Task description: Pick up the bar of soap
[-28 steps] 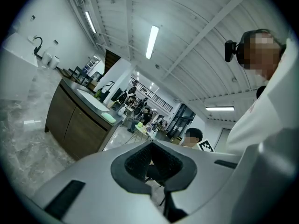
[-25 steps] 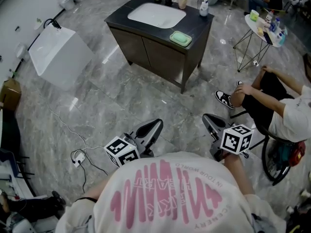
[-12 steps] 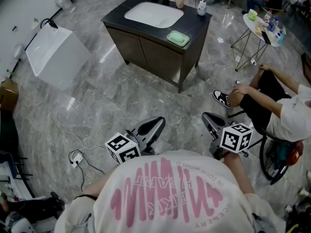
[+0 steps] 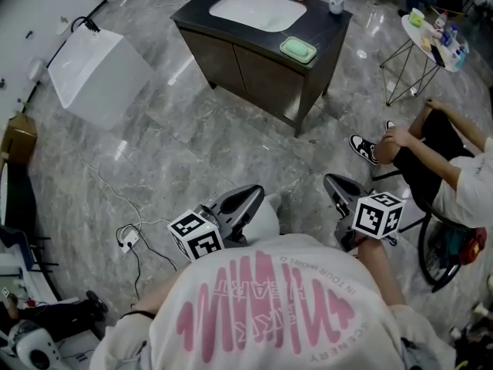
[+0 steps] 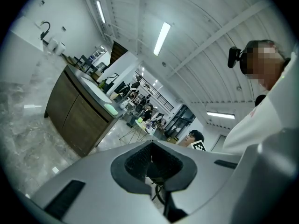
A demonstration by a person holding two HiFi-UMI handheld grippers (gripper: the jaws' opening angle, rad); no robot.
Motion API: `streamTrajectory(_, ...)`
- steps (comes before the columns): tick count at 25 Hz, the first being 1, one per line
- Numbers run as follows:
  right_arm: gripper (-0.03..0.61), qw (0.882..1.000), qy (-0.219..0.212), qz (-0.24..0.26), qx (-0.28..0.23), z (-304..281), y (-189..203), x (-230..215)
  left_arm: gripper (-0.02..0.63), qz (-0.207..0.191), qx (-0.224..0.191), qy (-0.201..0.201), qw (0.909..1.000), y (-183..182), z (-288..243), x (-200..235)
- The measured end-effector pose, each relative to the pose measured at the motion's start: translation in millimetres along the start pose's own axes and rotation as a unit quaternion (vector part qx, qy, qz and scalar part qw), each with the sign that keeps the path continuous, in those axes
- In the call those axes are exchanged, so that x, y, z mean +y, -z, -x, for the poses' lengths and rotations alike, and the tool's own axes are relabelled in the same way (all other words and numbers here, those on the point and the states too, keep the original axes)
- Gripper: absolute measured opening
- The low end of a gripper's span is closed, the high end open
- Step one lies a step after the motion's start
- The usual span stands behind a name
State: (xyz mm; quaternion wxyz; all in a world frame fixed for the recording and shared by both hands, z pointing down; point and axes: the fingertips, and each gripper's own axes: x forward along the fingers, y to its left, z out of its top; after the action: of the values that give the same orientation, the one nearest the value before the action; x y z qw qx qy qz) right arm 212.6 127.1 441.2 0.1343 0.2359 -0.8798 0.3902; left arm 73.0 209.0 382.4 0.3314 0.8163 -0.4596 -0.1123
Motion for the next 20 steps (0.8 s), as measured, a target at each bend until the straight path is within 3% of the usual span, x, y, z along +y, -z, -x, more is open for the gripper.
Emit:
streamTrajectory(7, 0.011, 1.0, 0.022, 0.002, -0.006, -28, -11, -4, 0.009, 0.0, 0.002, 0.012, 0.9999, -20, -12, 38)
streamTrajectory(10, 0.011, 0.999, 0.039, -0.015, -0.029, -33, -30, -12, 0.009, -0.01, 0.016, 0.027, 0.9994, -42, -29, 52)
streamTrajectory(15, 0.011, 0.996, 0.055, -0.022, -0.062, -57, -70, -25, 0.009, 0.008, 0.017, 0.04, 0.999, -77, -53, 89)
streamTrajectory(20, 0.011, 0.996, 0.063, -0.032, -0.063, -92, -92, -37, 0.009, 0.01, 0.029, 0.054, 0.998, -104, -80, 119)
